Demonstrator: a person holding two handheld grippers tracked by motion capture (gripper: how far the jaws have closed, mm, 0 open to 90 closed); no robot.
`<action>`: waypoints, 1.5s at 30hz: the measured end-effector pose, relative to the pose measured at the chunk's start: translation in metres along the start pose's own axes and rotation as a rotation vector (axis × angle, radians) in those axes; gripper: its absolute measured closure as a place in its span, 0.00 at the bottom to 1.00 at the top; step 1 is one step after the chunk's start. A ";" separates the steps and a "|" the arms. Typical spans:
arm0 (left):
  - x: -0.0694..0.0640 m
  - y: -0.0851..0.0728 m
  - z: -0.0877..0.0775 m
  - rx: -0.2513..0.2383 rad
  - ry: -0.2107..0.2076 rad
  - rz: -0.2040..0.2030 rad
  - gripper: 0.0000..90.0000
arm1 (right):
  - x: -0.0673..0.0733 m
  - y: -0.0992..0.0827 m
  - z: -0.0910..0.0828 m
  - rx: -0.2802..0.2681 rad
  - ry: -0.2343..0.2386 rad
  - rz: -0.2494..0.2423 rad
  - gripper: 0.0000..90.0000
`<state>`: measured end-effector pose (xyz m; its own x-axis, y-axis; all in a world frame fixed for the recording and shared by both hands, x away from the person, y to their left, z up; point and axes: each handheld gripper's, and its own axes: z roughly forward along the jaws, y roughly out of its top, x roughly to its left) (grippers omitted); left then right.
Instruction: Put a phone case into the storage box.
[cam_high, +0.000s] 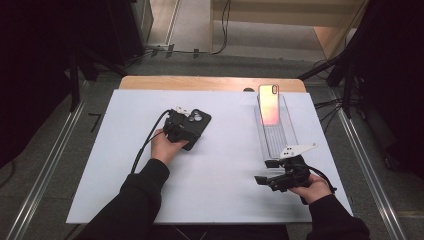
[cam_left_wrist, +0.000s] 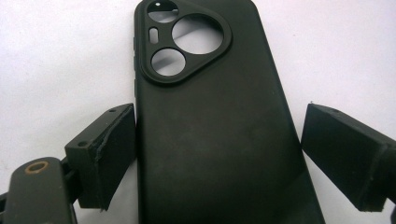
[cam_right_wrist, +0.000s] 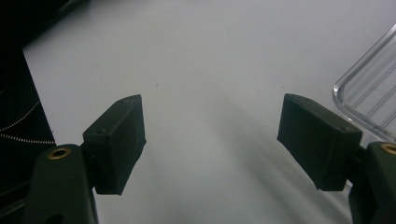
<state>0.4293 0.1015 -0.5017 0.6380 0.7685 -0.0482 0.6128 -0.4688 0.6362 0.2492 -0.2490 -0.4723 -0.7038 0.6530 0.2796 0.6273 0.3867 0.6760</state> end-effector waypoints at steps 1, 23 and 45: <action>0.000 0.000 0.000 -0.001 0.001 -0.001 0.13 | 0.000 0.000 0.000 0.000 0.000 -0.001 0.24; -0.011 -0.007 0.004 -0.038 0.081 0.029 0.13 | 0.001 0.000 0.002 0.015 -0.011 -0.009 0.24; -0.011 -0.006 0.002 -0.037 0.092 0.016 0.18 | 0.001 0.001 0.001 0.015 -0.013 -0.011 0.24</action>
<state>0.4191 0.0951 -0.5064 0.6013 0.7984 0.0323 0.5840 -0.4667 0.6642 0.2493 -0.2472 -0.4726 -0.7065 0.6568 0.2634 0.6246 0.4039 0.6684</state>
